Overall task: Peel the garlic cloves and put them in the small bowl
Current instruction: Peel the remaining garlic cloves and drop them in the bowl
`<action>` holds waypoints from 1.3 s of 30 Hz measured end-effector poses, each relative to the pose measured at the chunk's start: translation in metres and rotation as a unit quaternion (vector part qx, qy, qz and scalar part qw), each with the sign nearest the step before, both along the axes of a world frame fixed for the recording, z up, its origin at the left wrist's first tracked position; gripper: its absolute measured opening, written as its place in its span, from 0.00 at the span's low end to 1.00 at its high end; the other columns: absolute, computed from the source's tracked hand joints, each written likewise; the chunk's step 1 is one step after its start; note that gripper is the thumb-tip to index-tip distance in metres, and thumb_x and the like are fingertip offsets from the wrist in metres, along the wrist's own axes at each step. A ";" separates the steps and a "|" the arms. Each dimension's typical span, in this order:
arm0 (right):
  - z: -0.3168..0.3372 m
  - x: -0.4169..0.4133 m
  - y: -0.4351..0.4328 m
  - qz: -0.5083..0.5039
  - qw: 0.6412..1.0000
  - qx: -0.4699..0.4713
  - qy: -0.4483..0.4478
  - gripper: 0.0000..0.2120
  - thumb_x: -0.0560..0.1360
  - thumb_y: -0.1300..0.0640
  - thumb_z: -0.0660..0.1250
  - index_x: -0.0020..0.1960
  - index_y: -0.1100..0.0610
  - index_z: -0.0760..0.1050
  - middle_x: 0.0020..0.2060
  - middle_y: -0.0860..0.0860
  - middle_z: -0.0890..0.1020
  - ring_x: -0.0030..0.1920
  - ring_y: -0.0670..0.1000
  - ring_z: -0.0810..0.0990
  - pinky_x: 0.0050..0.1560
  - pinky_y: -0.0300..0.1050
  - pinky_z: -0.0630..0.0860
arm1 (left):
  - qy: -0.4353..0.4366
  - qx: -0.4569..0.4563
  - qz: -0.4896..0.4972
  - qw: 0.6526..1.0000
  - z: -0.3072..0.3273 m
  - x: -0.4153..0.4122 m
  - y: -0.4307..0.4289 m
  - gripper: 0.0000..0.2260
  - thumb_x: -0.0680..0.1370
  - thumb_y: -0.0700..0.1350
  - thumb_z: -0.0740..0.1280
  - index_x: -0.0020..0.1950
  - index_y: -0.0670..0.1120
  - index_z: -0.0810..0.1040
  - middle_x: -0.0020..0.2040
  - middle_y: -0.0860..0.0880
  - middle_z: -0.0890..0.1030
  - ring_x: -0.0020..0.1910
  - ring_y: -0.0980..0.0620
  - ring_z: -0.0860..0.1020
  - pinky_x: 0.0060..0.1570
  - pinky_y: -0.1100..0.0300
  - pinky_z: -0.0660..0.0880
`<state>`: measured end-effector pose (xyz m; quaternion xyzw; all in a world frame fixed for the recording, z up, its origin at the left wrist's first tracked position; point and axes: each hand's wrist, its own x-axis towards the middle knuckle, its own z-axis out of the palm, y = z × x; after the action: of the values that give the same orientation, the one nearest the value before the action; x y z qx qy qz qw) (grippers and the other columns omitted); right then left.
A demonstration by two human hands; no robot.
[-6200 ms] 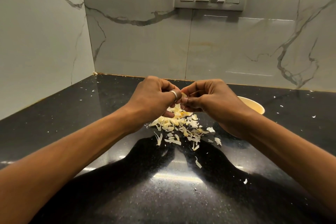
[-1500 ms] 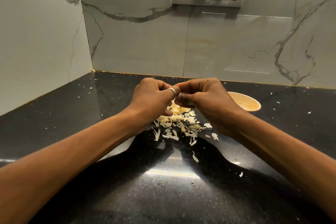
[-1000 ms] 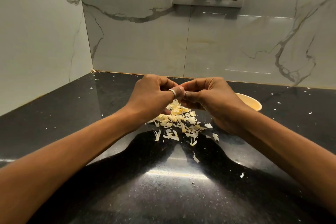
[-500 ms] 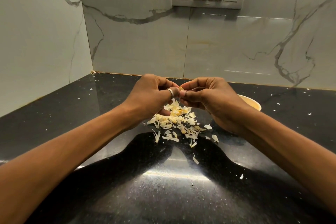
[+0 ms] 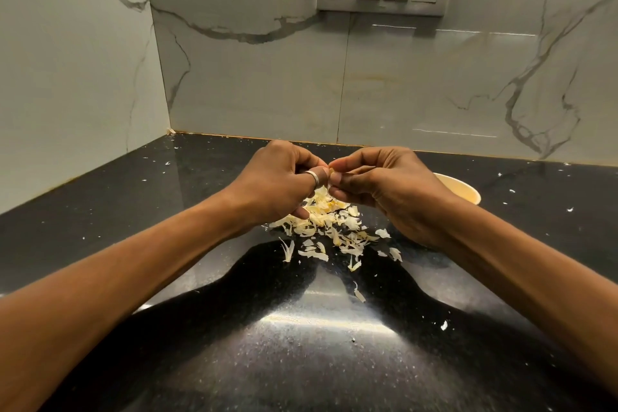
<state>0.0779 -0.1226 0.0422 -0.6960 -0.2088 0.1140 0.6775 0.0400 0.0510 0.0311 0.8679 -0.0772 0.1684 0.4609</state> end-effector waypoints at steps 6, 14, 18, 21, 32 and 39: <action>-0.002 -0.002 0.001 -0.004 0.999 -0.030 -0.031 0.07 0.75 0.75 0.67 0.49 0.68 0.81 0.48 0.67 0.84 0.40 0.52 0.84 0.45 0.43 0.85 | 0.032 -0.035 0.003 0.999 -0.002 0.000 -0.002 0.05 0.80 0.43 0.69 0.49 0.42 0.83 0.43 0.44 0.79 0.40 0.52 0.79 0.33 0.61 0.80; 0.000 -0.004 0.003 -0.008 0.998 -0.047 -0.044 0.06 0.76 0.70 0.69 0.53 0.67 0.80 0.47 0.63 0.84 0.41 0.51 0.83 0.44 0.41 0.84 | 0.054 -0.086 -0.008 0.995 0.001 -0.001 -0.001 0.06 0.81 0.43 0.67 0.51 0.42 0.81 0.45 0.45 0.79 0.38 0.55 0.79 0.31 0.61 0.80; 0.001 -0.004 0.003 -0.009 0.998 -0.047 -0.043 0.08 0.75 0.68 0.70 0.54 0.67 0.80 0.45 0.62 0.85 0.40 0.51 0.84 0.43 0.41 0.84 | 0.037 -0.066 0.004 0.997 0.001 -0.001 -0.001 0.06 0.81 0.45 0.68 0.50 0.43 0.81 0.46 0.42 0.80 0.39 0.52 0.80 0.33 0.59 0.81; 0.001 -0.005 0.002 -0.011 0.996 -0.065 -0.067 0.07 0.76 0.67 0.70 0.54 0.66 0.80 0.47 0.63 0.85 0.41 0.51 0.84 0.45 0.41 0.84 | 0.030 -0.063 0.005 0.998 0.001 -0.001 -0.002 0.05 0.80 0.45 0.68 0.49 0.44 0.80 0.46 0.43 0.80 0.39 0.53 0.80 0.33 0.59 0.81; 0.000 0.000 0.001 -0.022 0.996 -0.061 -0.068 0.06 0.77 0.67 0.70 0.53 0.64 0.80 0.44 0.60 0.86 0.40 0.51 0.85 0.45 0.43 0.84 | -0.004 -0.067 0.011 0.998 0.002 -0.002 -0.003 0.05 0.79 0.44 0.71 0.51 0.44 0.83 0.47 0.45 0.82 0.44 0.50 0.82 0.34 0.56 0.82; 0.001 -0.002 0.000 -0.026 0.996 -0.053 -0.072 0.07 0.74 0.70 0.71 0.52 0.65 0.80 0.46 0.62 0.86 0.48 0.58 0.86 0.49 0.46 0.85 | 0.013 -0.101 0.002 0.995 0.004 -0.002 -0.001 0.05 0.77 0.44 0.73 0.49 0.44 0.85 0.46 0.46 0.83 0.43 0.54 0.80 0.32 0.61 0.80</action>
<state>0.0762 -0.1224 0.0432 -0.7424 -0.2328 0.0568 0.6256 0.0377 0.0501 0.0350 0.8194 -0.0523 0.1652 0.5464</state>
